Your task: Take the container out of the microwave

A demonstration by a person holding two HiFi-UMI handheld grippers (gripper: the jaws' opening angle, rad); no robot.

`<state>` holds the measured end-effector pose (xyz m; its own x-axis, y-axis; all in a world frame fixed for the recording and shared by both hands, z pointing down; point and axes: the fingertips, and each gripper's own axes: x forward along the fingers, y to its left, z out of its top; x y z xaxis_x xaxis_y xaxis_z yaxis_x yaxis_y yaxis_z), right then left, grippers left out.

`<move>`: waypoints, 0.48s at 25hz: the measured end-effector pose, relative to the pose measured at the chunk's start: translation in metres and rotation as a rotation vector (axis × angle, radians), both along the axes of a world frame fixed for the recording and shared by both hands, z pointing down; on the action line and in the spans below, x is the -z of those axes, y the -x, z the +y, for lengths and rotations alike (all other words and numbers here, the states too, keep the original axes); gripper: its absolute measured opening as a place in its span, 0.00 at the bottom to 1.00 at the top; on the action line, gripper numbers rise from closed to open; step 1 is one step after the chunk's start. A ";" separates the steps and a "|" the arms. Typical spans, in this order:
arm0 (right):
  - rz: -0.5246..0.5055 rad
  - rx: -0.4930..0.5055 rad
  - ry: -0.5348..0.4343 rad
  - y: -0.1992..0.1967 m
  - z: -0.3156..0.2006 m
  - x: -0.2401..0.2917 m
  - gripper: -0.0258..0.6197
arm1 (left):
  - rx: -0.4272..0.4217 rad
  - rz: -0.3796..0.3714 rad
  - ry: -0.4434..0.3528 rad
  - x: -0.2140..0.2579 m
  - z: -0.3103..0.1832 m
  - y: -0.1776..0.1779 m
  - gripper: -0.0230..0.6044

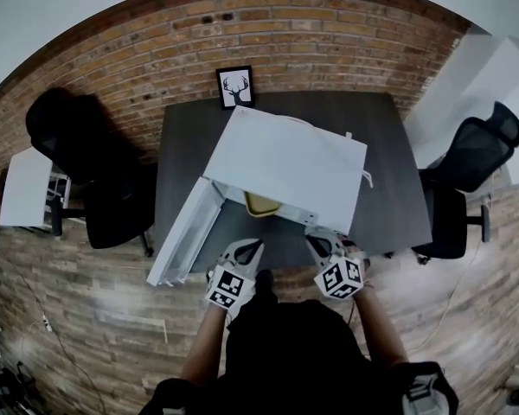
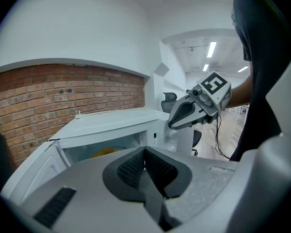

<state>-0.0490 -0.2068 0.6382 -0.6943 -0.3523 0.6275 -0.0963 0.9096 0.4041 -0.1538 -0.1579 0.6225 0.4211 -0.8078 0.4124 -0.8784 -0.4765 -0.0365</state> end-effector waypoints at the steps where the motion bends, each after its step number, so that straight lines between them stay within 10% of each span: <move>1: -0.004 -0.010 -0.001 0.000 -0.002 0.001 0.04 | -0.010 -0.001 0.000 0.000 -0.003 0.001 0.04; 12: -0.010 -0.095 -0.029 0.012 -0.016 0.004 0.04 | -0.120 -0.019 0.023 -0.013 -0.027 0.015 0.04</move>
<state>-0.0606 -0.2228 0.6343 -0.6631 -0.4353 0.6090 -0.1862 0.8839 0.4291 -0.1685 -0.1847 0.6351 0.5060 -0.7422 0.4395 -0.8143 -0.5791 -0.0405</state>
